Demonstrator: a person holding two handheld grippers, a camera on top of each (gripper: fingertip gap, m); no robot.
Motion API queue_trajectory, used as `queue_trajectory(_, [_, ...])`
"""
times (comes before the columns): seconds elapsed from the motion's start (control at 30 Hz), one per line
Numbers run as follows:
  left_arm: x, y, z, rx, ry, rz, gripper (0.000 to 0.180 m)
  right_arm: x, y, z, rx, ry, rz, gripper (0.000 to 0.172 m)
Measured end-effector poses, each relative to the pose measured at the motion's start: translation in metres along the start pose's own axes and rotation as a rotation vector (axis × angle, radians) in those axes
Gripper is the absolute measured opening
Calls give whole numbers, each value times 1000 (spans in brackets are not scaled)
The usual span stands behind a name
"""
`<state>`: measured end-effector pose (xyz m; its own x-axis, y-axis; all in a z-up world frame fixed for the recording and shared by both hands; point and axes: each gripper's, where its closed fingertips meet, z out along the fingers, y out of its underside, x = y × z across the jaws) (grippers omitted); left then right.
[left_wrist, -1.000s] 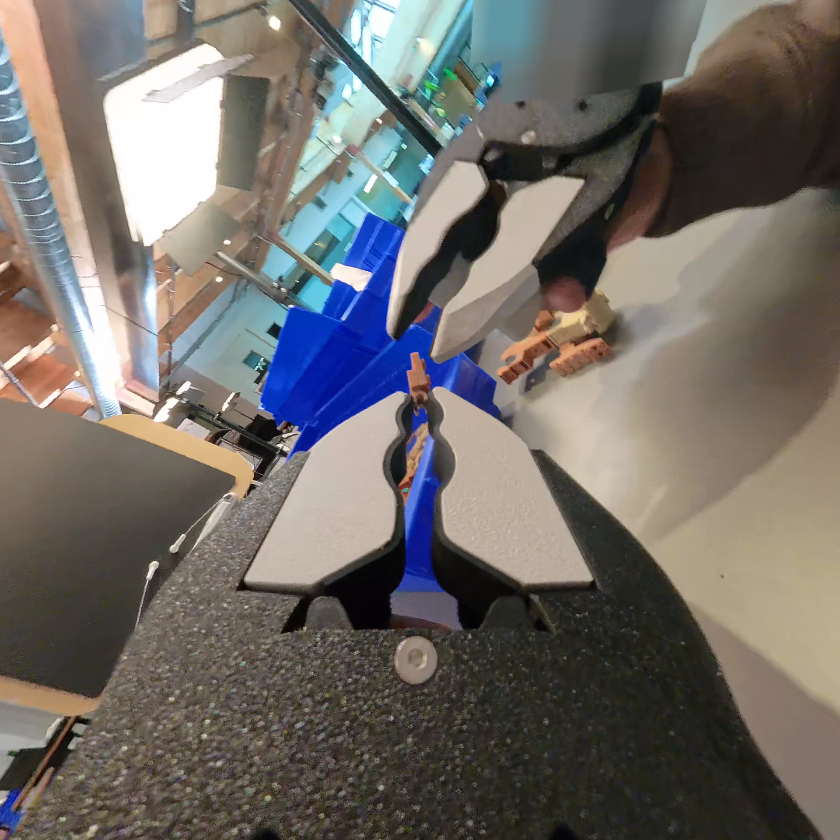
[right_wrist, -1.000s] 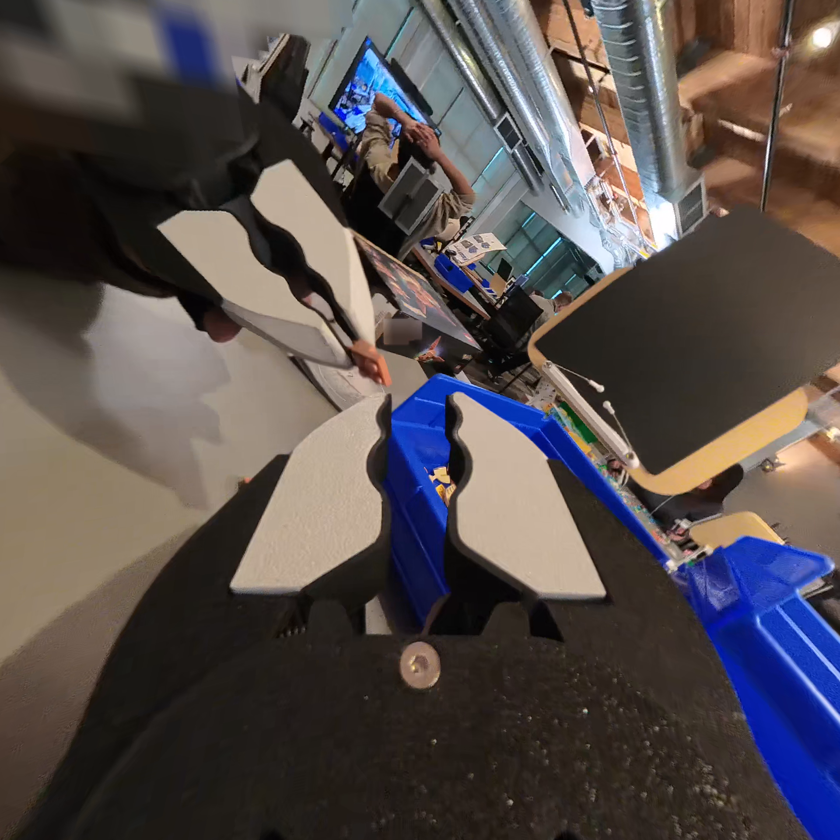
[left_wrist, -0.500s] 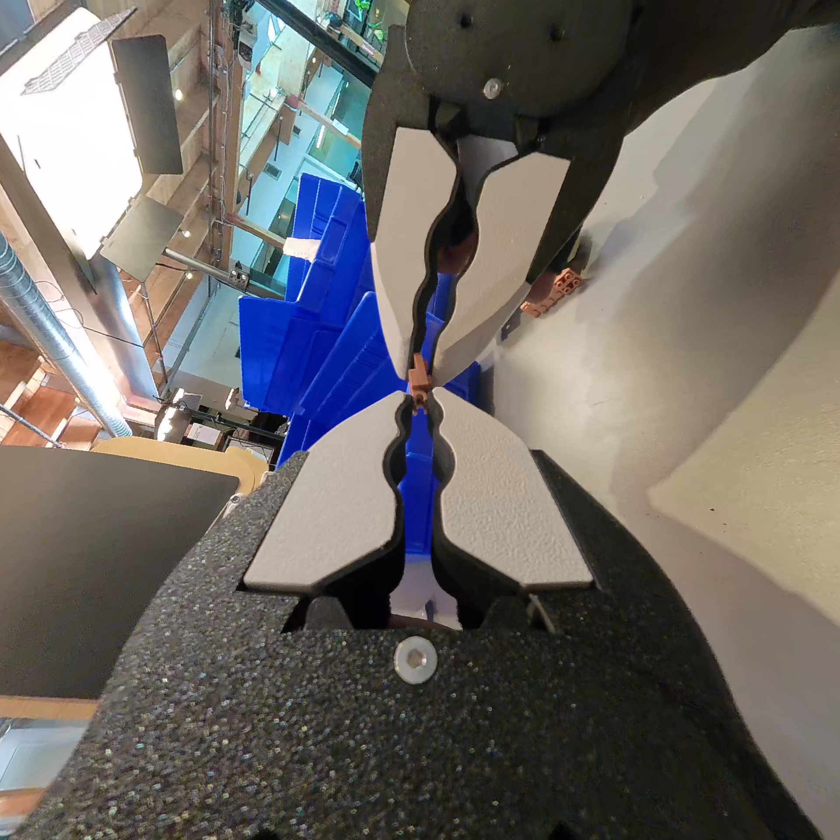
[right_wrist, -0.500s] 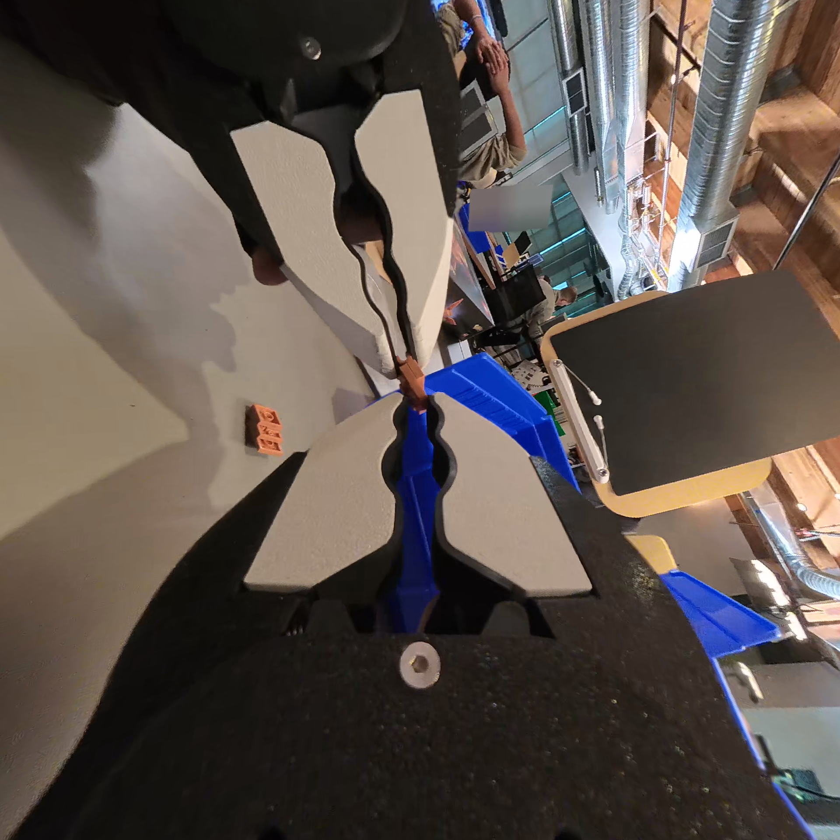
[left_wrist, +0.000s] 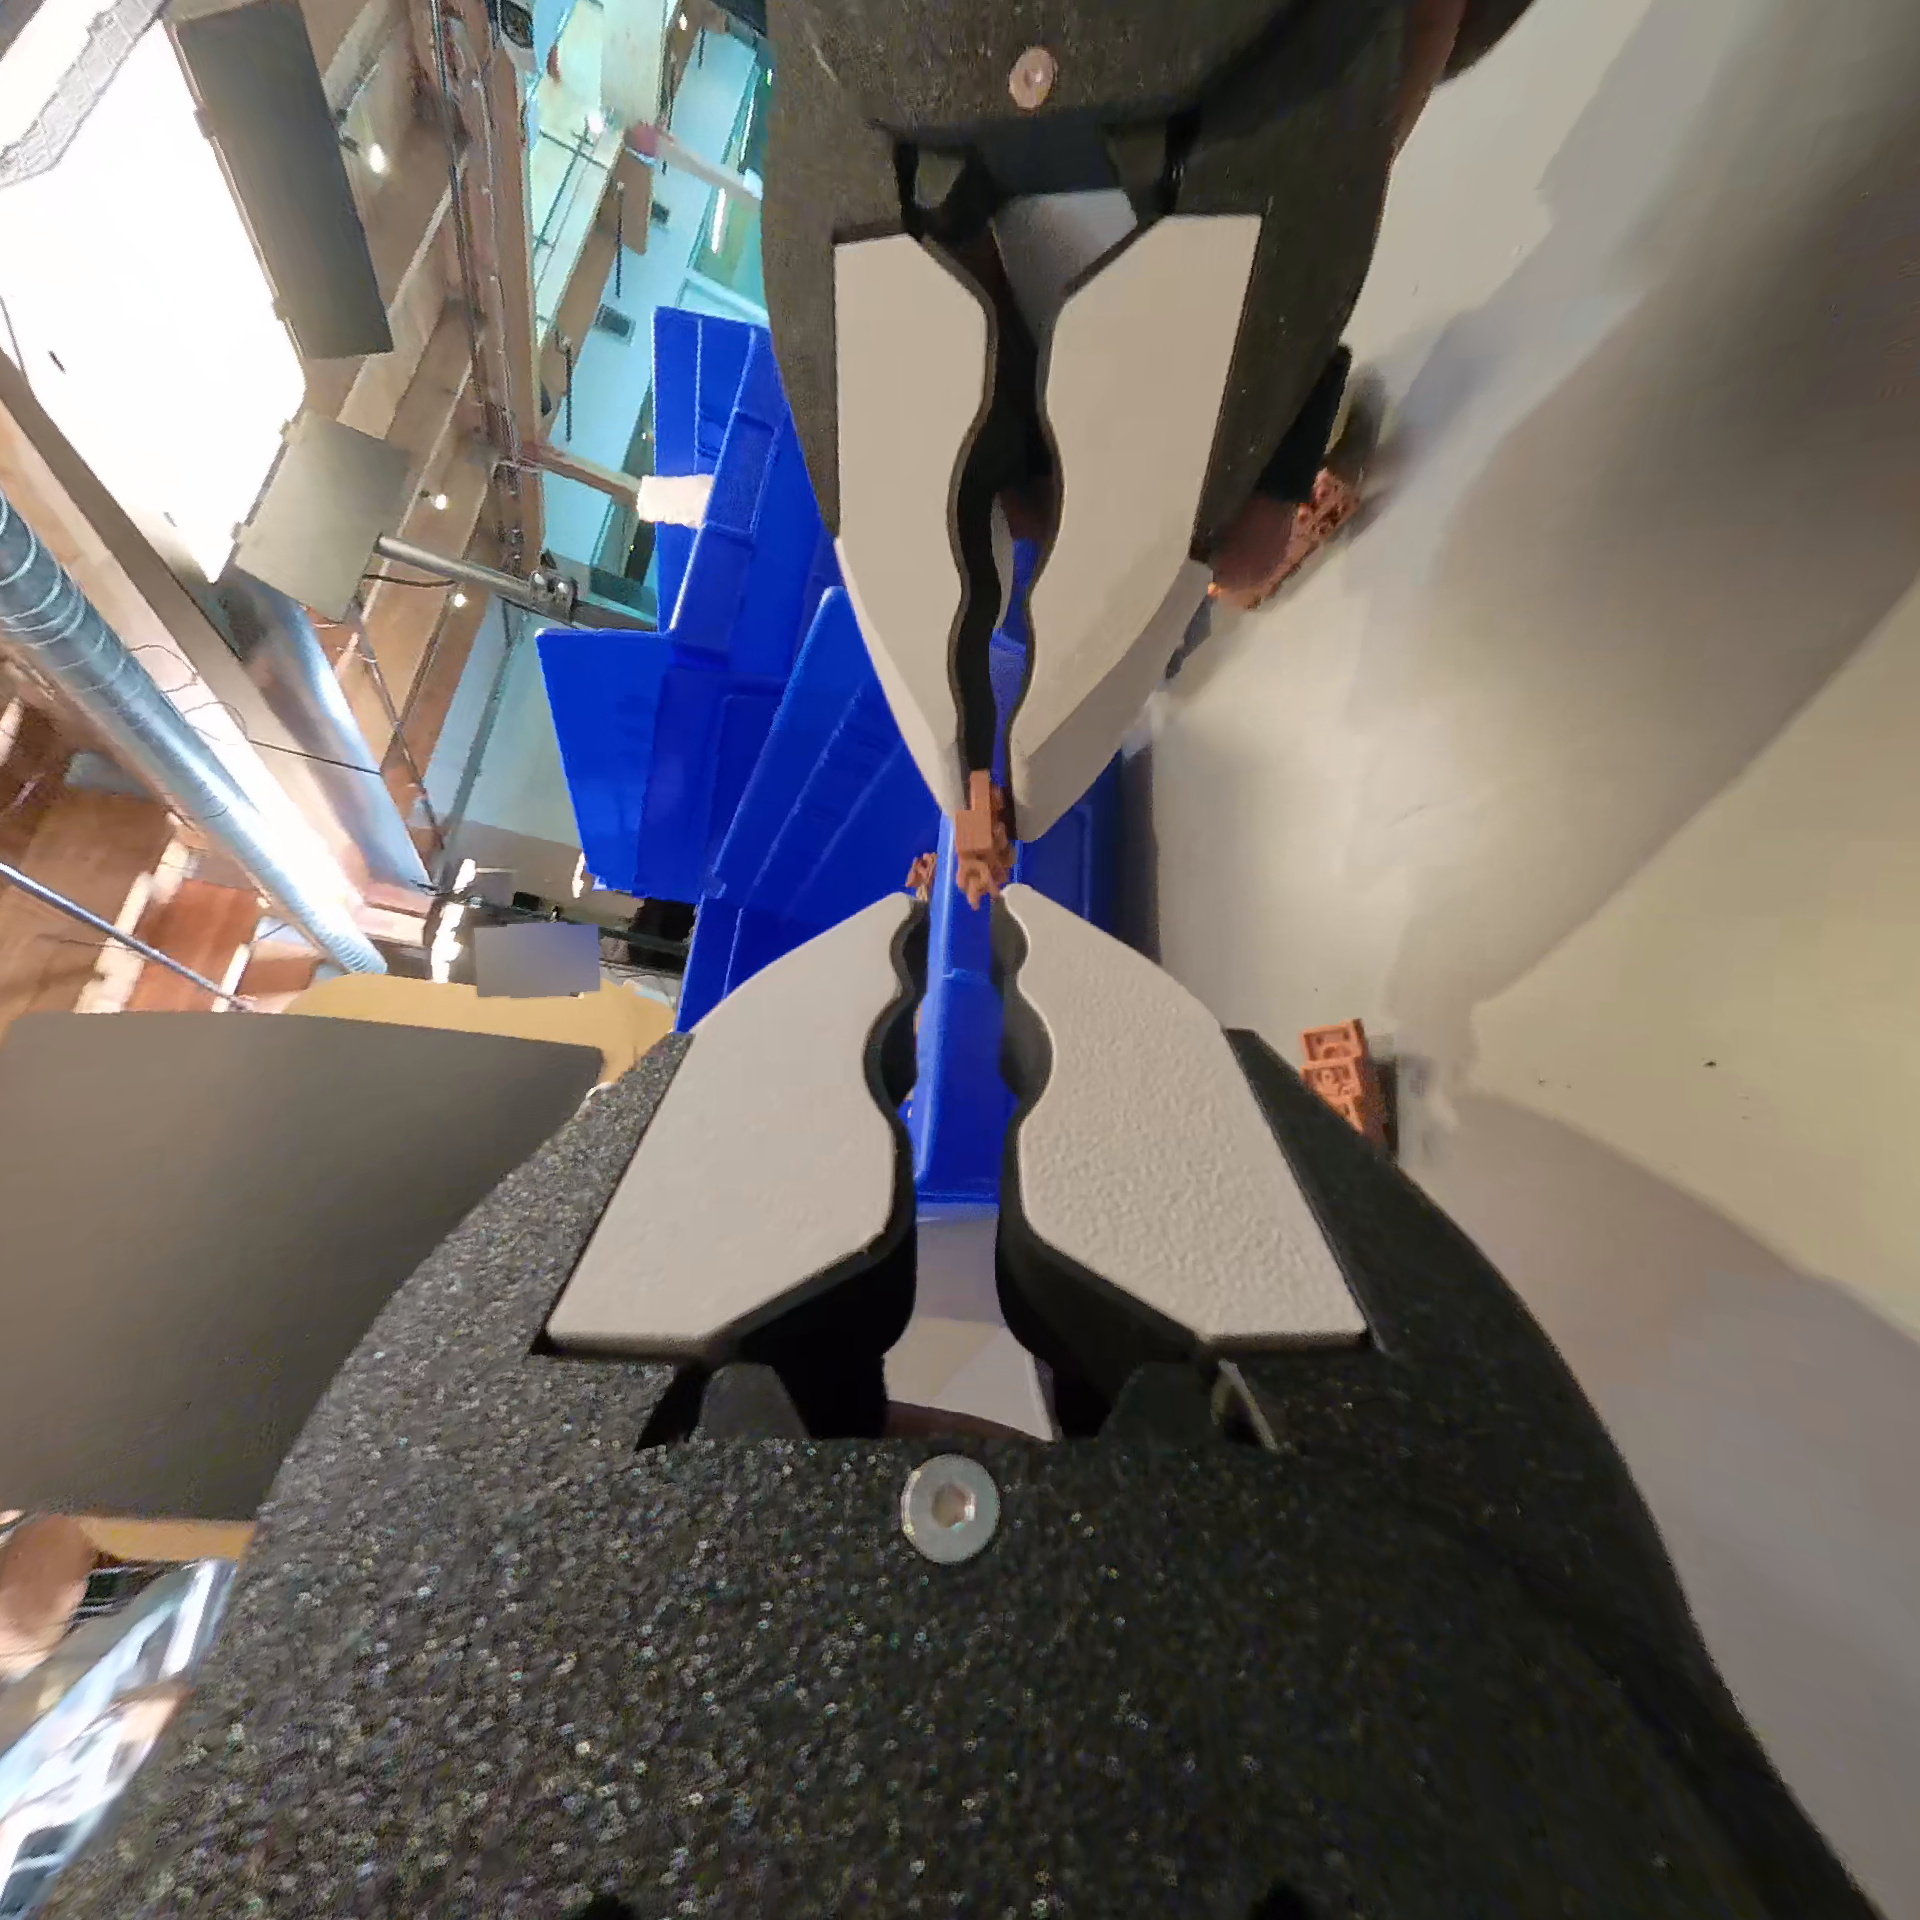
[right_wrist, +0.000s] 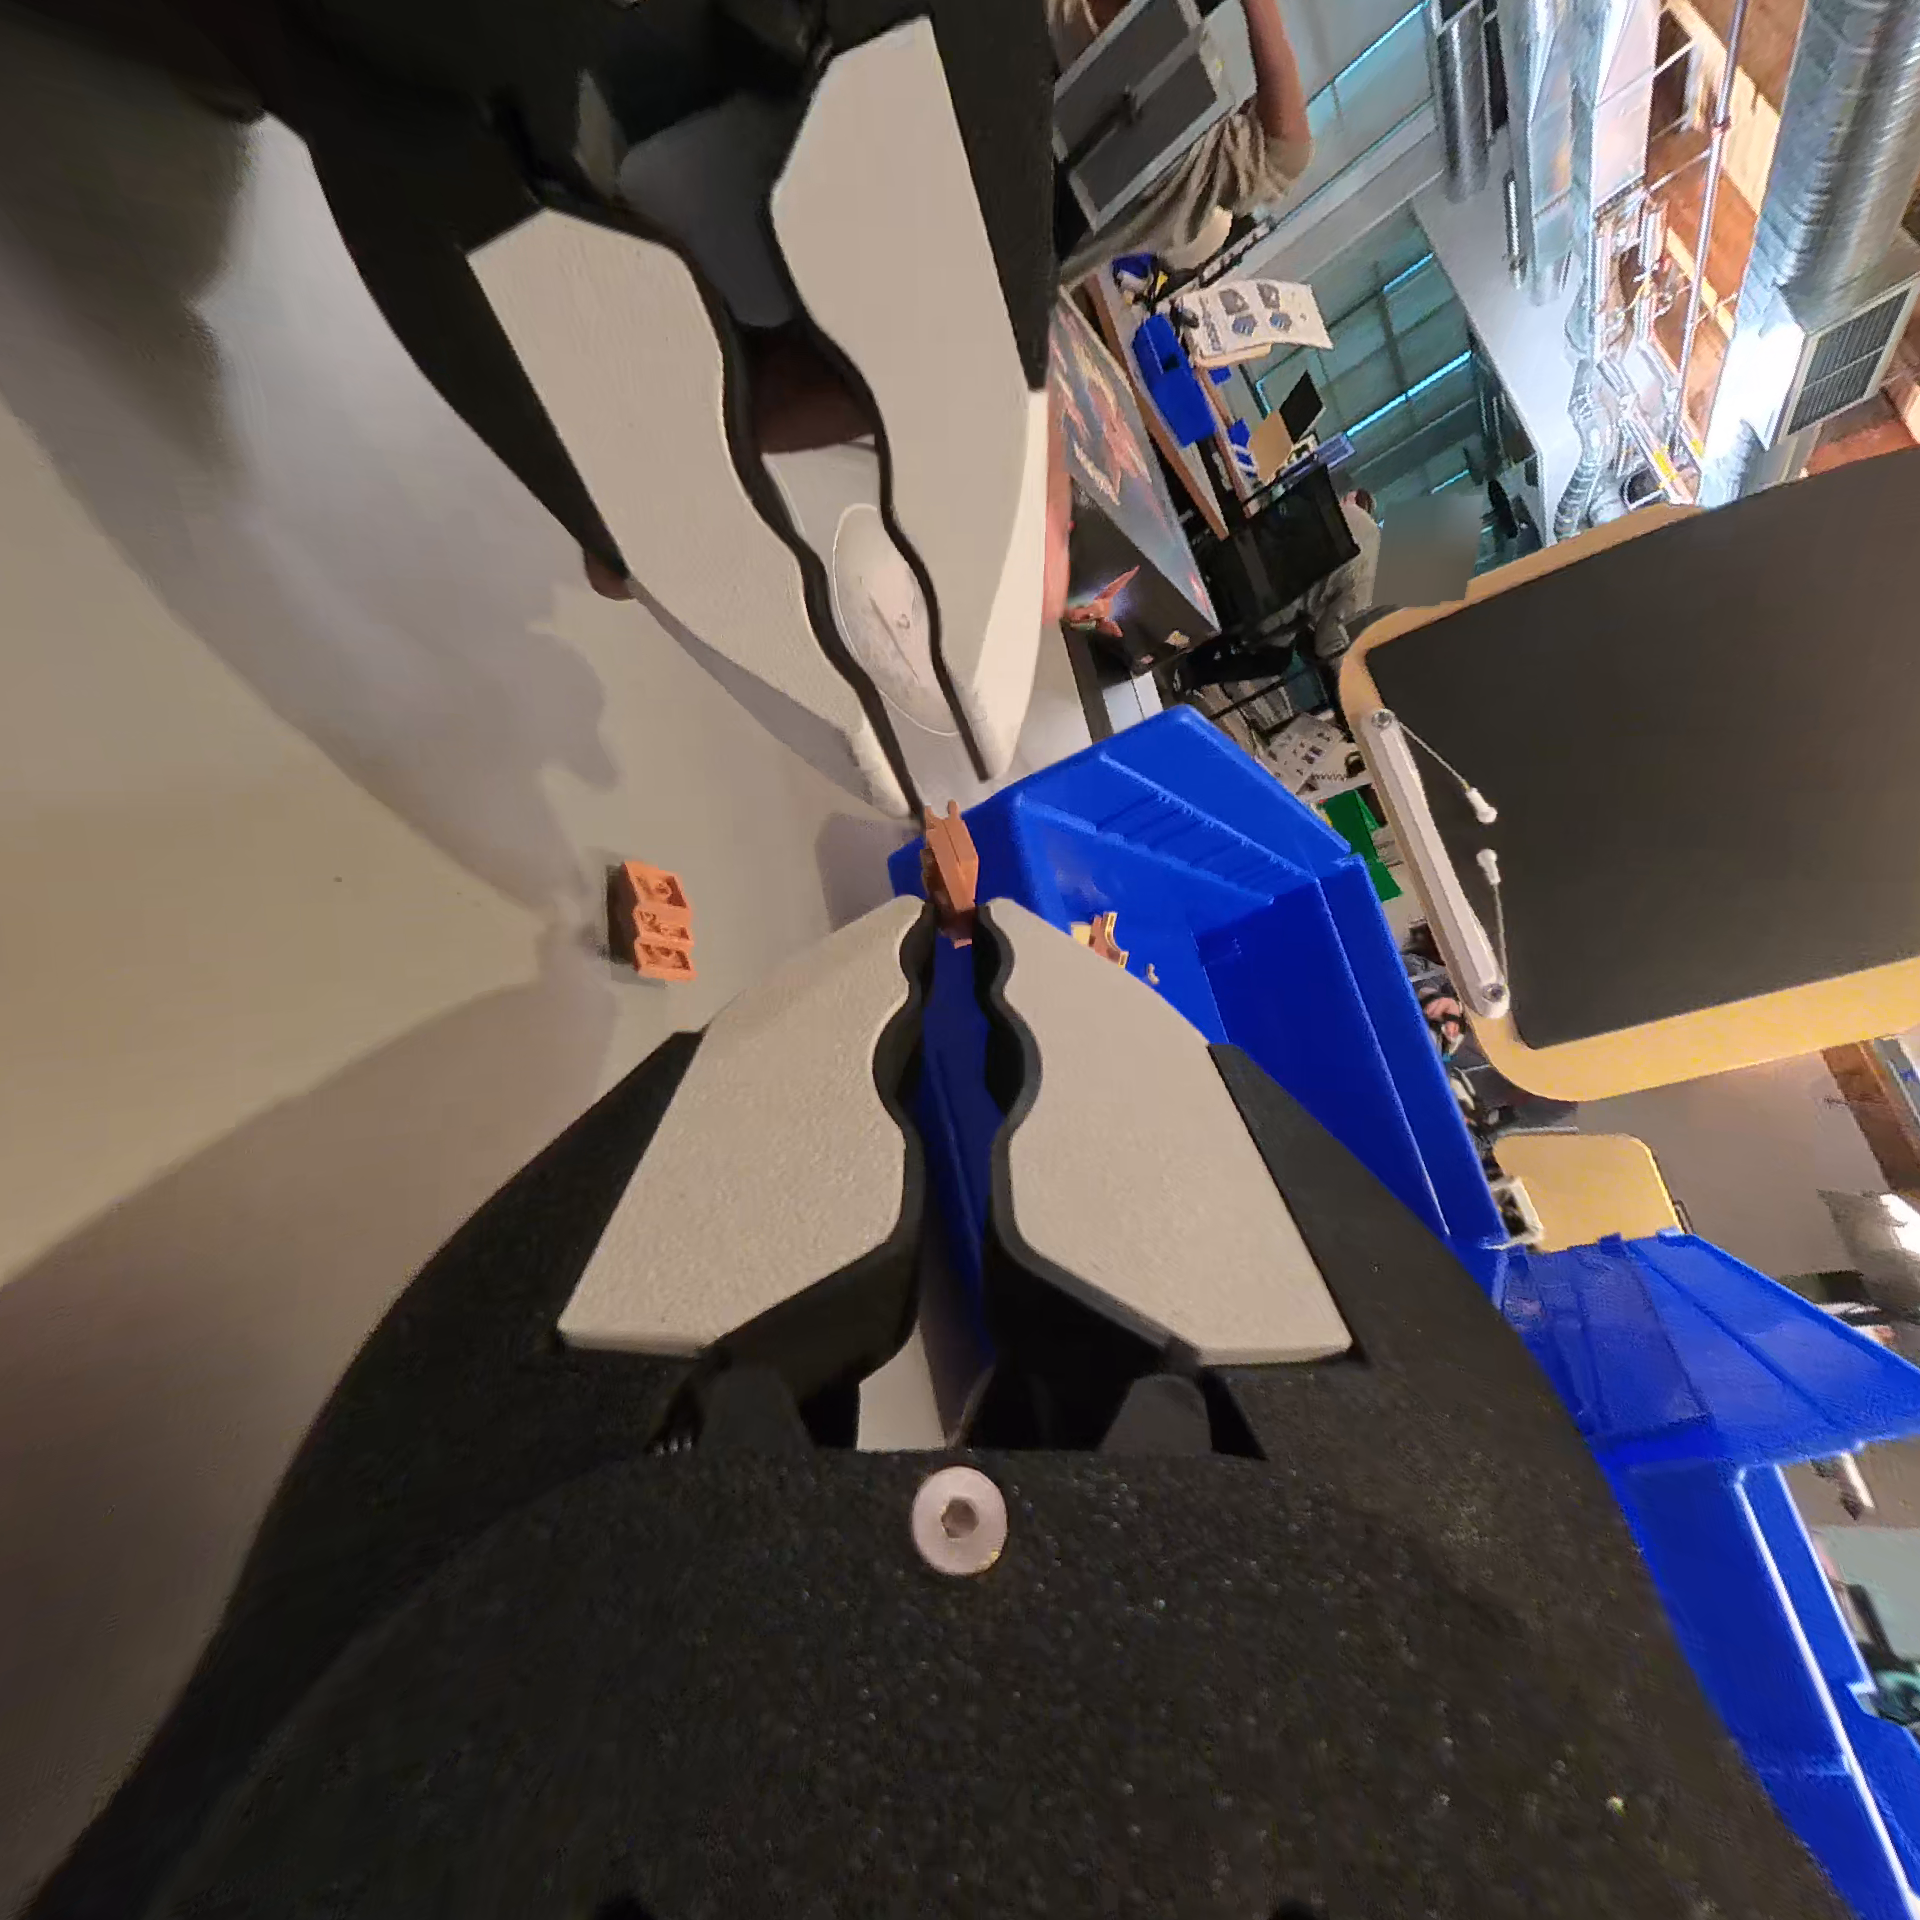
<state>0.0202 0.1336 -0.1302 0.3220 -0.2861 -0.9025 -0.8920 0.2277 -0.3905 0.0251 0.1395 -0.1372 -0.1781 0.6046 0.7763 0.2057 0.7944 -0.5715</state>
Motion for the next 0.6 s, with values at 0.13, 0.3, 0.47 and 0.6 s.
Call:
queue_trajectory(0.13, [6, 6, 4, -59, -5, 80, 12, -6, 1, 3, -26, -6, -36, 6])
queue_trajectory(0.3, [8, 9, 6, -89, -11, 122, 11, -9, 3, 6, -60, 4, -91, 5])
queue_trajectory(0.47, [14, 14, 8, -126, 5, 172, 9, -14, 6, 9, -93, 4, -157, 5])
queue_trajectory(0.6, [16, 14, 7, -125, 40, 131, 6, -15, 5, 9, -90, 13, -190, 5])
